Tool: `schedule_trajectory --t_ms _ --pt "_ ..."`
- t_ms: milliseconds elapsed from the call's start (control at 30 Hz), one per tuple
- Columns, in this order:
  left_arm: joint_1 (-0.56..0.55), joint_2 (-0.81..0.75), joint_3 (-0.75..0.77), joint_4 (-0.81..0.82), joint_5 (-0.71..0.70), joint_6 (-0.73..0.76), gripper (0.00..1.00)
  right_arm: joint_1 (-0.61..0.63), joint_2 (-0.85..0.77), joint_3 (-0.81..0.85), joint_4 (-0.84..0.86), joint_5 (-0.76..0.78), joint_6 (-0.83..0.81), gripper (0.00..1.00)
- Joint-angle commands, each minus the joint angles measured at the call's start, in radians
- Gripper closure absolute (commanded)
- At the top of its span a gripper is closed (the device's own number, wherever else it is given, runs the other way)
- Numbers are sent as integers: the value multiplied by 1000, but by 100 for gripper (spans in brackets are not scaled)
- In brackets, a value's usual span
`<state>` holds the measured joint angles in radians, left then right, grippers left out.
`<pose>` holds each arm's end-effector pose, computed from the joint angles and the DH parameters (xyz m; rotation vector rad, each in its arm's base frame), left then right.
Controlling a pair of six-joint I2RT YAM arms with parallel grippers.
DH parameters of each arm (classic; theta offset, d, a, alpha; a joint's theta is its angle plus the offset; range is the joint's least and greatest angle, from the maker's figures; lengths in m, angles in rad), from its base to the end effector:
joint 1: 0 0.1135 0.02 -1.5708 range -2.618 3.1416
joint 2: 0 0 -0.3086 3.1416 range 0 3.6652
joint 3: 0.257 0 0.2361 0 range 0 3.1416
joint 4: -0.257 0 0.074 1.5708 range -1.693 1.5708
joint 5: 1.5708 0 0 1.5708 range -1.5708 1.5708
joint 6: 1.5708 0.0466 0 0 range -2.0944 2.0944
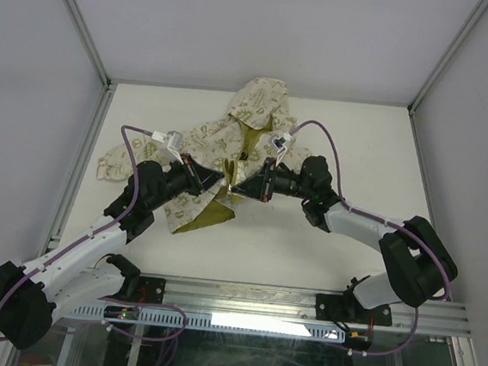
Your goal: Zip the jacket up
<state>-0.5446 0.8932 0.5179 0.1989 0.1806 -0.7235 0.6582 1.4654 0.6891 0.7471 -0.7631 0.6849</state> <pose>0.1487 -0.0999 0.3050 -0.0258 1.8727 -1.0628 0.2177 0.2091 0.3001 -0.6520 1.7417 1.5914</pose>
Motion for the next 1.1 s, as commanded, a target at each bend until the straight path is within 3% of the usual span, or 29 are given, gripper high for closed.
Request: schedule_trajectory --t_ms 0,1067 --pt "-15 -16 23 16 -2 -10 100 7 -28 21 75 39 8 100" --pt "-27 -5 70 -7 -138 -21 100 32 -37 25 21 111 -17 100"
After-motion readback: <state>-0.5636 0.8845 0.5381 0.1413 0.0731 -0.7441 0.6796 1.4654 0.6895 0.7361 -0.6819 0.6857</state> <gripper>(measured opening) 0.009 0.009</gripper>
